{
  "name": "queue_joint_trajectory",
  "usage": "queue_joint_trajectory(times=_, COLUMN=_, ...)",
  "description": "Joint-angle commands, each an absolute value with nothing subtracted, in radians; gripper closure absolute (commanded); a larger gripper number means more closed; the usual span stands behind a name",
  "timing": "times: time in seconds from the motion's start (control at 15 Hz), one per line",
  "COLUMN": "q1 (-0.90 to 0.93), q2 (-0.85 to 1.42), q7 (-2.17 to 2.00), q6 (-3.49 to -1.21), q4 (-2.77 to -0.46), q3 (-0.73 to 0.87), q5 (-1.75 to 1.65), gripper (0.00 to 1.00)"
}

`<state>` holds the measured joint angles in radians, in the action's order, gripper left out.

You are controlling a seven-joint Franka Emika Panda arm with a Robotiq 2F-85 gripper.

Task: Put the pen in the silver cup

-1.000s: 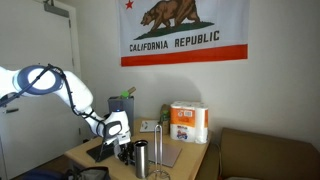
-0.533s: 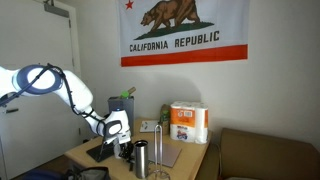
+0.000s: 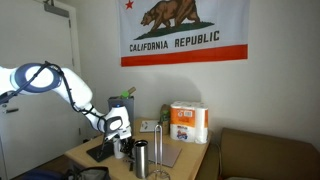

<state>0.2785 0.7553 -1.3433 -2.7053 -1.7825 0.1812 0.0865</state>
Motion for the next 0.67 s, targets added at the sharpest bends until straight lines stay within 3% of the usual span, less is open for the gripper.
queue_joint_trajectory(times=0.0, q1=0.272, q2=0.677, q7=-1.349, q6=-2.599, q4=-1.757, q3=0.182, q5=0.068, gripper=0.97)
queue_joint_trajectory(times=0.6, q1=0.139, q2=0.528, q7=-1.254, q6=-2.577, q4=-1.685, q3=0.026, q5=0.179, gripper=0.98)
